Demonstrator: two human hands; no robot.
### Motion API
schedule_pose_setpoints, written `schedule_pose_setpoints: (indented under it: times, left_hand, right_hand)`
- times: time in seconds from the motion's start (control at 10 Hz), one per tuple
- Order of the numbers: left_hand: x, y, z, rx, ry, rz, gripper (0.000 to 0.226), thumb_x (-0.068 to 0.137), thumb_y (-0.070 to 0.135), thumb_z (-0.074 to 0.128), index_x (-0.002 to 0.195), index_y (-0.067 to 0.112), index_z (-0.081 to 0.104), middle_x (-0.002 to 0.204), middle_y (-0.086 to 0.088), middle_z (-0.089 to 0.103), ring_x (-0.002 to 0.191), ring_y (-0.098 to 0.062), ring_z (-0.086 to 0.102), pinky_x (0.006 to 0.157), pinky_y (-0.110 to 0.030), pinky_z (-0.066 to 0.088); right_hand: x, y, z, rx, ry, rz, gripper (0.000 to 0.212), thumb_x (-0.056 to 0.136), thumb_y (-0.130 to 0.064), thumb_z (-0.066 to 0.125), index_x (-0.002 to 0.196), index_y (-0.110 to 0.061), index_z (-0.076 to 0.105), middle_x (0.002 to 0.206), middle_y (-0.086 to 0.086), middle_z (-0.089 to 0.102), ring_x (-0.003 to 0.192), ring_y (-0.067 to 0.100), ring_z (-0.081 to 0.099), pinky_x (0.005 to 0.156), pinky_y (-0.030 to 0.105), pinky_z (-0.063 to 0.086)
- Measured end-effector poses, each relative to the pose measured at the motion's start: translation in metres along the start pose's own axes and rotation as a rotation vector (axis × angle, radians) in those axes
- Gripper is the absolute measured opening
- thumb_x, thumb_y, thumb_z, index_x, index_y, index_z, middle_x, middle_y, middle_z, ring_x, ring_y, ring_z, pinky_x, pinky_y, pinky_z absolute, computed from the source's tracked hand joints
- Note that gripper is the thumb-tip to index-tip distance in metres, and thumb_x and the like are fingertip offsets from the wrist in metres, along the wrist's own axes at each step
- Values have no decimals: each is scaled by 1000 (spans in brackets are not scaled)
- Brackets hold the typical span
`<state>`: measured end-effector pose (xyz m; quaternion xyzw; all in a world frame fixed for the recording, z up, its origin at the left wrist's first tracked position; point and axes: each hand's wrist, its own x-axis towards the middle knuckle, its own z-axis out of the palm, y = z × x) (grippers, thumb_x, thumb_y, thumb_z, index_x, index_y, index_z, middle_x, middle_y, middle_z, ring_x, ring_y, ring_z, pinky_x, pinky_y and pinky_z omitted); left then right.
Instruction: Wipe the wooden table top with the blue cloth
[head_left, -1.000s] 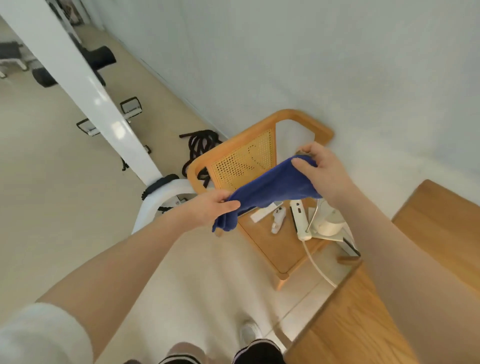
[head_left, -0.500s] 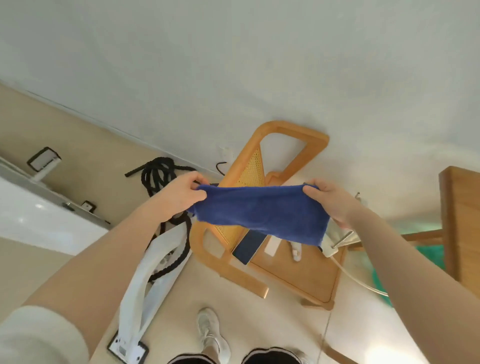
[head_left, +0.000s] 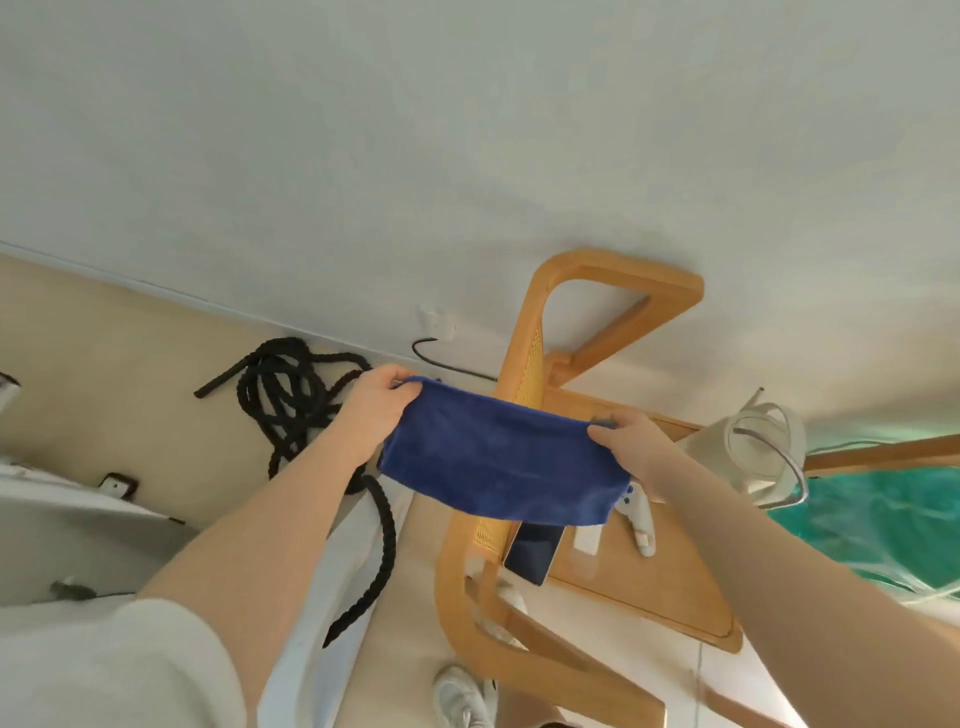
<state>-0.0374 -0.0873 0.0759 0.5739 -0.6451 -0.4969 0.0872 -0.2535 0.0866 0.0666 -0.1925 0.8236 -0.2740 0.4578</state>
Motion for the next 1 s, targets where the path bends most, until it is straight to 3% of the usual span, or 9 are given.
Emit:
schedule_pose_setpoints:
  times: [0.1,0.2,0.4,0.5,0.6,0.7,0.8,0.9,1.0]
  left_hand:
    - [30,-11,18,-96,-17,-84,37,94,14,51,130,15,48,130,-8,55,111,-22,56,86,-28,45]
    - [39,-15,39,-77,-32,-179,68,93,17,54,149,15,16,152,-8,27,137,-27,32,107,-39,32]
    - [12,-19,86,-169,-427,-307,49,98,45,34,142,24,32,135,1,49,125,-16,42,104,-34,33]
    - [16,-23,100,-100,-438,-267,45,99,42,30,143,30,30,137,-2,47,121,-19,46,104,-34,30]
    - [24,-22,106,-278,-416,-279,42,100,38,31,142,32,33,125,2,55,109,-16,53,100,-34,37]
    - [30,-19,107,-386,-391,-285,42,100,35,33,141,30,37,120,2,58,103,-14,56,94,-32,42]
    - [24,-14,102,-231,-430,-175,41,101,30,32,142,28,33,124,2,55,105,-13,54,92,-29,41]
    - [-2,-5,82,44,-360,69,53,100,21,37,148,25,17,149,-1,34,132,-19,38,107,-36,33]
    - [-35,10,52,37,-280,259,48,99,14,40,144,21,27,144,-2,39,125,-13,42,97,-23,43]
  right_hand:
    - [32,-5,18,-134,132,3,32,94,-19,47,122,-2,48,118,21,58,101,34,54,83,36,41]
    - [41,-11,35,-306,126,-129,49,94,-22,50,135,-3,33,136,19,42,122,36,43,95,37,36]
    - [45,-13,76,-185,-188,-119,32,96,-25,43,118,-4,49,105,16,60,87,20,52,74,30,41]
    - [45,-15,100,-86,-272,-48,38,99,-28,37,129,-5,35,102,15,57,91,26,56,82,34,48]
    - [52,-18,111,-137,-267,-18,46,100,-29,32,136,-2,23,110,22,60,98,33,60,85,40,52]
    - [59,-20,109,-144,-237,-34,37,100,-30,32,124,-2,35,110,21,60,97,31,60,87,45,51]
    - [46,-17,111,-67,-166,-46,43,100,-30,32,136,-7,28,110,19,59,95,30,59,84,41,50]
    - [6,-2,116,15,-93,-81,52,99,-26,35,146,-12,16,127,18,52,111,31,55,95,42,46]
    - [-31,4,106,-23,12,-86,45,99,-23,36,140,-7,28,132,19,49,118,34,49,96,39,41]
